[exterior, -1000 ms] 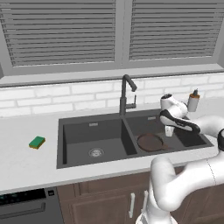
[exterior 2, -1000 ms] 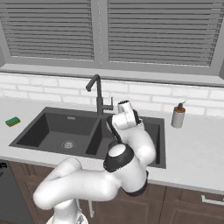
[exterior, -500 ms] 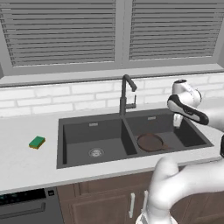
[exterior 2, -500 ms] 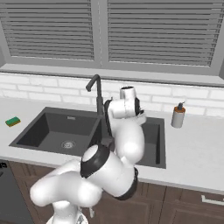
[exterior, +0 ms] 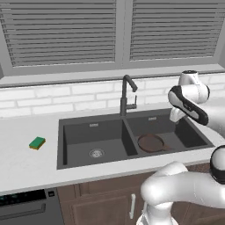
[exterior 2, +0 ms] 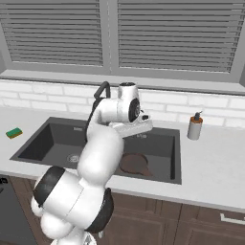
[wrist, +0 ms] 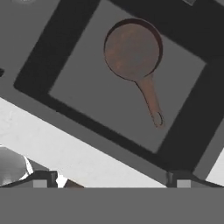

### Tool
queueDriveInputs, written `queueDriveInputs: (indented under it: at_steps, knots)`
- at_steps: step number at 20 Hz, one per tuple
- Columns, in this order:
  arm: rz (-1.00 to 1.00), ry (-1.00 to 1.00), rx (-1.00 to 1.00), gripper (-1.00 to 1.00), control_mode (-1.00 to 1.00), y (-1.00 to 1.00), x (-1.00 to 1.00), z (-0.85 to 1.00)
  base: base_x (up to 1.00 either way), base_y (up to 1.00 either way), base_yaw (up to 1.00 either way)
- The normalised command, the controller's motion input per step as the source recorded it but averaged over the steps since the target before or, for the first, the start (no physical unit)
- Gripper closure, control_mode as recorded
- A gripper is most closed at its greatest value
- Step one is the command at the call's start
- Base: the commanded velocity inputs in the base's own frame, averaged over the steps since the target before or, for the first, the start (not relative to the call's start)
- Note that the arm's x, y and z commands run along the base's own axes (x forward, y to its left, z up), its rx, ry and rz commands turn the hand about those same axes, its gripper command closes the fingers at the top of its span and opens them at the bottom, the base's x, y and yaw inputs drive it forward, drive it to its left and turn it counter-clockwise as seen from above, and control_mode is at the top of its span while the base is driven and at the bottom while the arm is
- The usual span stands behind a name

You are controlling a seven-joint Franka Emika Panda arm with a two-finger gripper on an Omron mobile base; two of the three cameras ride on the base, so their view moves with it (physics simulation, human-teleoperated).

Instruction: Pick the pan and sponge and place them into the sink. Then turn on the water.

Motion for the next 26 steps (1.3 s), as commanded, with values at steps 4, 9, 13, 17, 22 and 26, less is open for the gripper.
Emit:
queueDriveInputs:
  at_steps: [4, 9, 13, 17, 22, 26]
  knots:
    - [-0.21, -0.04, 0.15, -1.00, -1.00, 0.67, -0.71, 0.81, 0.00, 0.00, 0.00]
    - [-0.15, -0.16, 0.20, -1.00, -1.00, 0.71, -0.74, 0.55, 0.00, 0.00, 0.00]
    - [-0.17, -0.29, 0.09, -1.00, -1.00, 0.98, -0.53, 0.22, 0.00, 0.00, 0.00]
    - [-0.24, -0.19, 0.05, -1.00, -1.00, 1.00, -0.33, 0.17, 0.00, 0.00, 0.00]
    - [-0.14, -0.06, 0.13, -1.00, -1.00, 1.00, -0.20, 0.23, 0.00, 0.00, 0.00]
    - [-0.13, 0.00, 0.11, -1.00, -1.00, 1.00, -0.01, 0.35, 0.00, 0.00, 0.00]
